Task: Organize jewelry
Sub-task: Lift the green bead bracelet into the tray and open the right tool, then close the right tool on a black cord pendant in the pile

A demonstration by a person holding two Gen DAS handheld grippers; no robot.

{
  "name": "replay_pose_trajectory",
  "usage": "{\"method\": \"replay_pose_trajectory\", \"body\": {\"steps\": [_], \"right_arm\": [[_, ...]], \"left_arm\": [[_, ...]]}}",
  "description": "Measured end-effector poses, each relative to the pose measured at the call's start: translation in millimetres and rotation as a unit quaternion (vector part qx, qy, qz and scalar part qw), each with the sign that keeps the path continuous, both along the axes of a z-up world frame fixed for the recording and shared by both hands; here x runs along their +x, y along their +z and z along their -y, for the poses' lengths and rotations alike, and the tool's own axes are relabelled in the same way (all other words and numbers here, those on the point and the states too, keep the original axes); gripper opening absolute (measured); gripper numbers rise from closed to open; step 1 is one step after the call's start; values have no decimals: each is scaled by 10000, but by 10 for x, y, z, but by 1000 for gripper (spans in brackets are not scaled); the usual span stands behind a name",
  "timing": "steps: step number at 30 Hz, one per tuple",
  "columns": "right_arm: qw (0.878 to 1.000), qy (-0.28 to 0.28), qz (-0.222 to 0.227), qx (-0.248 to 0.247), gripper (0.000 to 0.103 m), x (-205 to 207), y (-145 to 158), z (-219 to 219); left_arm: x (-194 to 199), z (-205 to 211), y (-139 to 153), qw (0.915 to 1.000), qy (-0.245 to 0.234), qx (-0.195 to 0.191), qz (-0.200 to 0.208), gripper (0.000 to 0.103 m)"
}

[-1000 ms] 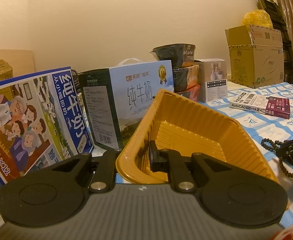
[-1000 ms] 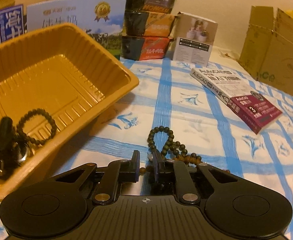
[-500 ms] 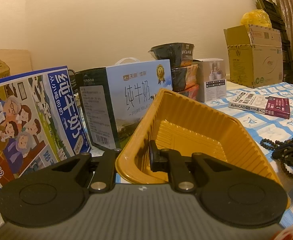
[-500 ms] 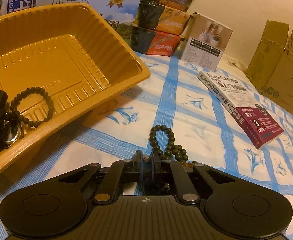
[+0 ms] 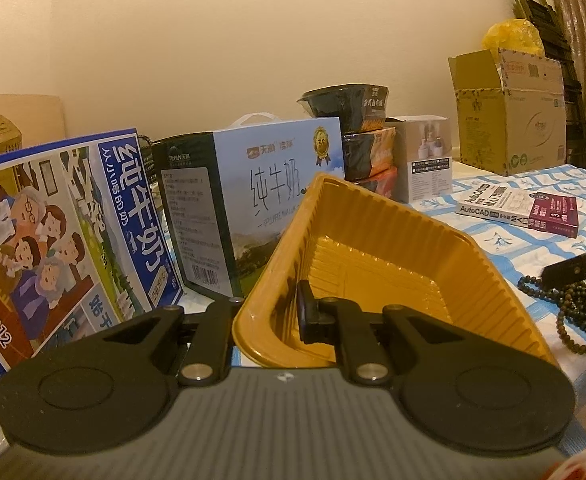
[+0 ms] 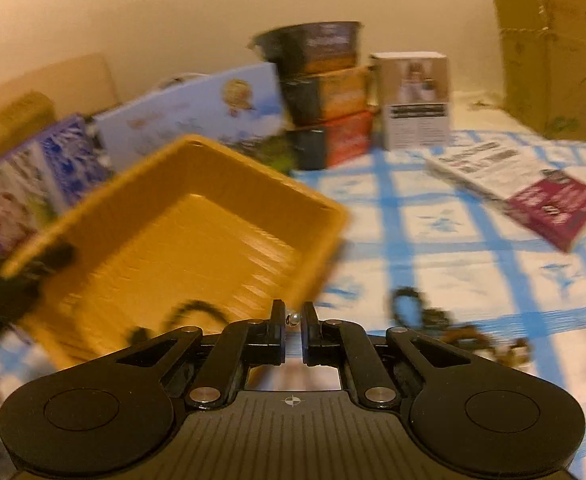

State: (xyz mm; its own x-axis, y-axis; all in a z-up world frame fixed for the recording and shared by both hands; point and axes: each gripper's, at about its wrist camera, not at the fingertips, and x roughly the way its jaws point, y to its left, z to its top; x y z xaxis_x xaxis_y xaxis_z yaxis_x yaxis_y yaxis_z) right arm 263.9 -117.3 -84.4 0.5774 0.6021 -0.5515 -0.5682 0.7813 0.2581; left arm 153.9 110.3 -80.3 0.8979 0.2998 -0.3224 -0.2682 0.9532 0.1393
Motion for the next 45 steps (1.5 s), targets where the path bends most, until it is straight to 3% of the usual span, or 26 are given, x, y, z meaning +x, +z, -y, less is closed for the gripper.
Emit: {"method": "replay_pose_trajectory", "body": {"steps": [6, 11, 23, 36, 45], "right_arm": [[9990, 435, -74, -37, 7, -105, -4, -358], [9988, 388, -266, 119, 10, -43, -68, -430], [9984, -523, -152, 116, 31, -287, 93, 315], [9892, -1279, -326, -640, 34, -604, -124, 1008], [9867, -1274, -274, -973, 40, -596, -183, 1050]], "left_arm": [[-30, 20, 20, 10000, 7, -21, -18, 12], [-39, 29, 26, 10000, 15, -45, -29, 12], [-55, 18, 31, 9999, 45, -102, -71, 12], [-47, 39, 38, 9998, 127, -80, -161, 12], [-20, 51, 47, 9998, 130, -19, -179, 12]]}}
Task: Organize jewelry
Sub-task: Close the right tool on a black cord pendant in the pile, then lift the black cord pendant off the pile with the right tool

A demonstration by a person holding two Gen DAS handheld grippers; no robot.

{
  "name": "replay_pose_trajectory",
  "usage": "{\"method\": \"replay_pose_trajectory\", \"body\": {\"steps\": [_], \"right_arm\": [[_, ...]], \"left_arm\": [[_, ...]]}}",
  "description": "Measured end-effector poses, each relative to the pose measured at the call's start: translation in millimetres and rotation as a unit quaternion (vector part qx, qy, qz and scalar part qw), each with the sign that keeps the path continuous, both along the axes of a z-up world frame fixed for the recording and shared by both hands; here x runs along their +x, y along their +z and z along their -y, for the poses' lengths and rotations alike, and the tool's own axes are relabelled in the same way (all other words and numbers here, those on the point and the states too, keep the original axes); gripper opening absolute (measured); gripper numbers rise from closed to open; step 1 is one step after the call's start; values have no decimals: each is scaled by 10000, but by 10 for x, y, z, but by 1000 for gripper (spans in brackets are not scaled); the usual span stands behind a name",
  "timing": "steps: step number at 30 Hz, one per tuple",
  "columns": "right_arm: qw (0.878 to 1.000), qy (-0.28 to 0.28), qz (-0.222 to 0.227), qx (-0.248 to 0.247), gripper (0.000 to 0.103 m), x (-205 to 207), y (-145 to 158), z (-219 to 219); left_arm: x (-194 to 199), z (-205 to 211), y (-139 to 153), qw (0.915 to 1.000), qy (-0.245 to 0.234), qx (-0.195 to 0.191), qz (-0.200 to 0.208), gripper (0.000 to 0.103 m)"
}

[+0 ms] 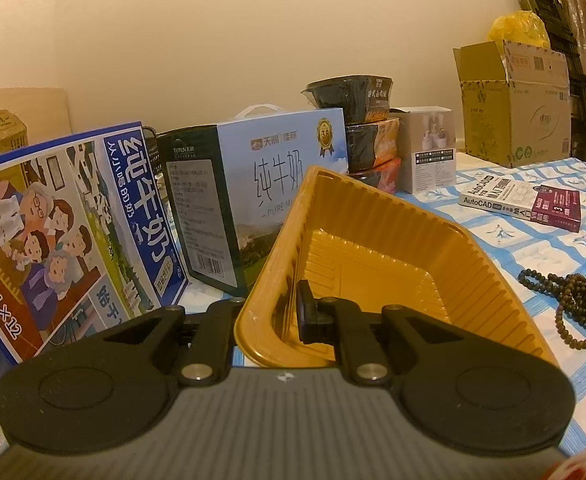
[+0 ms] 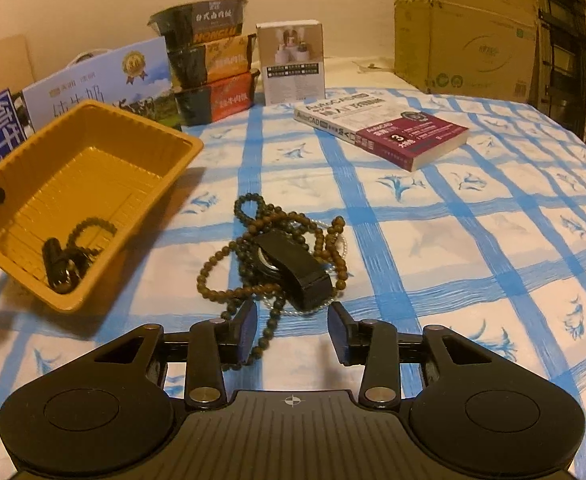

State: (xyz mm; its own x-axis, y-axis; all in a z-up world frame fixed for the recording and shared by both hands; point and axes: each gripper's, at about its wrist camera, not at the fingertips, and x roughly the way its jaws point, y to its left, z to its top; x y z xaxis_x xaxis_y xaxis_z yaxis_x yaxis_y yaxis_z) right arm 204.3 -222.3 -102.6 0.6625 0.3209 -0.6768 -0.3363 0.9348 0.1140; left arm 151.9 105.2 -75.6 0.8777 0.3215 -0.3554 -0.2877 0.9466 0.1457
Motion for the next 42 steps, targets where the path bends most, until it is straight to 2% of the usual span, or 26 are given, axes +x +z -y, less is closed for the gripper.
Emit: {"method": "replay_pose_trajectory", "body": {"steps": [15, 26, 37, 39, 40, 42], "right_arm": [[9996, -14, 2, -269, 40, 141, -62, -28], [9966, 82, 137, -806, 41, 302, -172, -107], [9954, 250, 196, -900, 40, 398, -275, -274], [9969, 186, 140, -752, 35, 410, -265, -249], [9975, 100, 108, -696, 23, 413, -255, -232], [9994, -45, -91, -316, 22, 442, -233, -141]], "left_arm": [[5, -5, 0, 10000, 0, 4, -10, 12], [8, -7, -1, 10000, -3, 13, -8, 12], [15, -14, -3, 10000, -7, 7, -14, 12], [15, -13, -4, 10000, -7, 6, -15, 12], [15, -14, -4, 10000, -7, 8, -15, 12], [17, -15, -3, 10000, 0, 1, -17, 12]]}}
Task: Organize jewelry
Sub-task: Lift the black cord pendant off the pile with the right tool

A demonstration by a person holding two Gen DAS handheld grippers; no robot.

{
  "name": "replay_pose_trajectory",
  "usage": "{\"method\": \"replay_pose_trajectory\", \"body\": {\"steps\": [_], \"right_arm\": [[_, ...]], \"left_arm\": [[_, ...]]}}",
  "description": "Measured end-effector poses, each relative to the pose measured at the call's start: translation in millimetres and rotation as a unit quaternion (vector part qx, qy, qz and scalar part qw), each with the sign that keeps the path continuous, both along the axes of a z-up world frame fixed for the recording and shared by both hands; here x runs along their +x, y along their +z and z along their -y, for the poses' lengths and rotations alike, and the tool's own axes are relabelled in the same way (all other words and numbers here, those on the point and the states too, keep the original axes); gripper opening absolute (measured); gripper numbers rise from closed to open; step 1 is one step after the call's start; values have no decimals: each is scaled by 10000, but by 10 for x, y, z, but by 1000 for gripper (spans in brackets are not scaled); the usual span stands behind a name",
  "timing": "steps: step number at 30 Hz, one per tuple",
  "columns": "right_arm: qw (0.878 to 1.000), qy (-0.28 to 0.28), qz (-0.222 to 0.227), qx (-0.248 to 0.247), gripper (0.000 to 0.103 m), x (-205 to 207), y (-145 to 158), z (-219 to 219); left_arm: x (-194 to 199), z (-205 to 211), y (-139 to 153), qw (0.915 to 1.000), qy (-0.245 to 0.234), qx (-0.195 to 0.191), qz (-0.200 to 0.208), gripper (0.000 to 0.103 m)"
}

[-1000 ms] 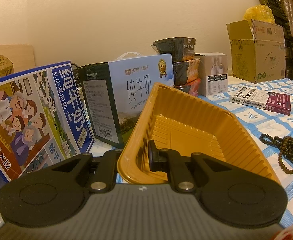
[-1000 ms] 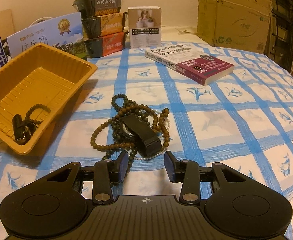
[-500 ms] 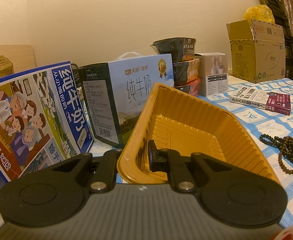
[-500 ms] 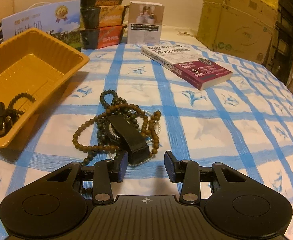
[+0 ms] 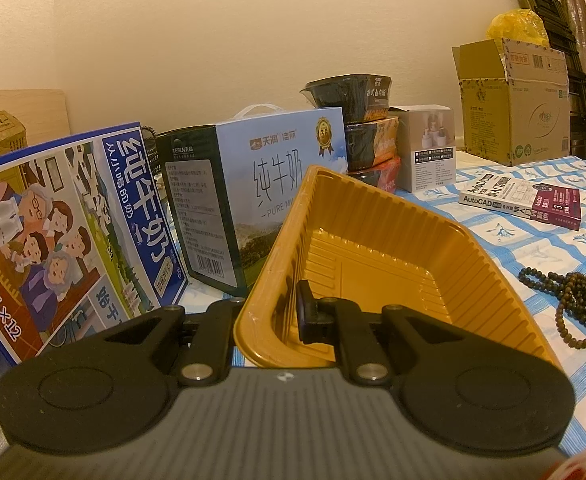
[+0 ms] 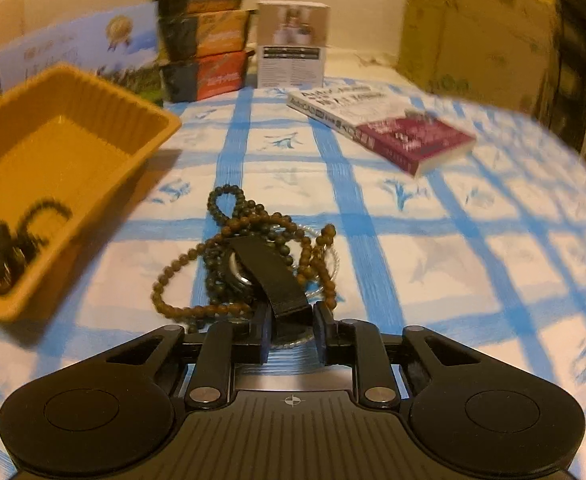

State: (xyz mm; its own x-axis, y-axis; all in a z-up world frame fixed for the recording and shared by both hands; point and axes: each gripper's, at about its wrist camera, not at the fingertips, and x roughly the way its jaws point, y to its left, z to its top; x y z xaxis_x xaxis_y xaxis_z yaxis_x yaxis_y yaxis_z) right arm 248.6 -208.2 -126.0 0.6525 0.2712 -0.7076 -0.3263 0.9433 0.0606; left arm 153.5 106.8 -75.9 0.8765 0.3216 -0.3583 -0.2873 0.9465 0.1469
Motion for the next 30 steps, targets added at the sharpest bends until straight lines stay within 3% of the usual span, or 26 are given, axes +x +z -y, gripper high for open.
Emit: {"method": "replay_pose_trajectory", "body": {"steps": [3, 5, 12, 20, 23, 27, 30], "right_arm": [[9960, -413, -332, 720, 21, 28, 39, 167], [9870, -733, -581, 1305, 21, 32, 64, 297], [9364, -1315, -1365, 2952, 21, -106, 124, 629], [8870, -1230, -2475, 3699, 21, -385, -82, 556], [8939, -1279, -2523, 3477, 21, -418, -113, 543], [9348, -1134, -2150, 2589, 23, -404, 32, 500], [9540, -975, -1838, 2161, 47, -461, 110, 465]], "left_arm": [[-2, 2, 0, 10000, -9, 7, 3, 12], [-1, 3, -1, 10000, -12, 7, 3, 12], [-1, 4, -1, 10000, -7, 7, 4, 12], [-17, 14, 0, 10000, -18, -2, 5, 12], [-29, 22, 1, 10000, -20, -7, 3, 12], [-29, 22, 0, 10000, -18, -8, 10, 12], [-43, 29, -4, 10000, -9, -11, 19, 12]]}}
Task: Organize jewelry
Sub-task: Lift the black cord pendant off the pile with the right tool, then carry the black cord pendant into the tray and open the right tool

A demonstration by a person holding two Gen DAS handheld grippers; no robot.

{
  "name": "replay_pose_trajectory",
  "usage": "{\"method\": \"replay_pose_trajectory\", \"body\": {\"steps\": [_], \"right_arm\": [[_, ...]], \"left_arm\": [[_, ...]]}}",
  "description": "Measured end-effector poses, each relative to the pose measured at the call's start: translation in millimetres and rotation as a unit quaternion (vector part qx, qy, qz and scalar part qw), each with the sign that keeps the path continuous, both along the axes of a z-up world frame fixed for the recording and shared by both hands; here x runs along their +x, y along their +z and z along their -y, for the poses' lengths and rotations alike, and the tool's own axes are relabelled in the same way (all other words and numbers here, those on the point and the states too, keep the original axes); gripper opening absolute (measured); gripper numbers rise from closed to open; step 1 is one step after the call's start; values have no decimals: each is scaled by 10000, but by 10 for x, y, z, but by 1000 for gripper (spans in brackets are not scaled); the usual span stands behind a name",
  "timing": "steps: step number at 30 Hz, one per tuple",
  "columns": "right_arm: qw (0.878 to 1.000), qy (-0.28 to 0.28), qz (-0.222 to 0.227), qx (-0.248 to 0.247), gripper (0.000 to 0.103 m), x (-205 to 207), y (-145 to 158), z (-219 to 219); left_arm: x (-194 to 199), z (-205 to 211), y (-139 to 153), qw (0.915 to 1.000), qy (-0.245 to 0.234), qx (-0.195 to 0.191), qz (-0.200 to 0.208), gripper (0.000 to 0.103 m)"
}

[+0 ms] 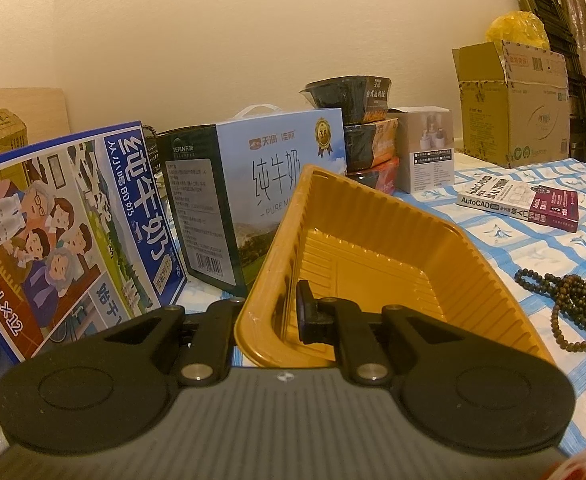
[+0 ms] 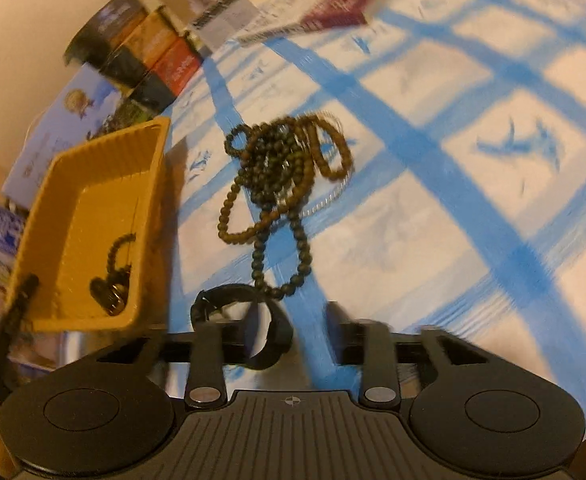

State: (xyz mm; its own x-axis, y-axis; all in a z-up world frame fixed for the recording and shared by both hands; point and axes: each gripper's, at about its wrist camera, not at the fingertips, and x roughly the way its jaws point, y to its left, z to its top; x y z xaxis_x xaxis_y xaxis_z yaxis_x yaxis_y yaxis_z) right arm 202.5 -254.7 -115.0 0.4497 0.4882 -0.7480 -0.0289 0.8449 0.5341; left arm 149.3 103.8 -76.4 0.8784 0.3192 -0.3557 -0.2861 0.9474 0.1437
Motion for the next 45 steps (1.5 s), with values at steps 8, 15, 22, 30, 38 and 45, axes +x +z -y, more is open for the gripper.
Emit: {"method": "replay_pose_trajectory", "body": {"steps": [8, 15, 22, 30, 38, 45], "right_arm": [[9837, 1017, 1327, -656, 56, -276, 256, -379], [9694, 1445, 1425, -1378, 66, -333, 78, -663], [9650, 1553, 1520, -1468, 68, -353, -27, -766], [9490, 1861, 1792, -1808, 43, -390, -64, -872], [9844, 1173, 1117, -692, 22, -264, -59, -613], [9964, 267, 309, 743, 22, -135, -147, -284]], "left_arm": [[-21, 8, 2, 10000, 5, -12, -9, 12], [-23, 6, 5, 10000, 4, -35, -9, 12], [-25, 8, 13, 10000, 14, -36, -2, 12], [-23, 4, 10, 10000, 29, -57, -2, 12], [-23, 5, 10, 10000, 19, -50, 0, 12], [-24, 18, 6, 10000, 8, -34, 12, 12]]}}
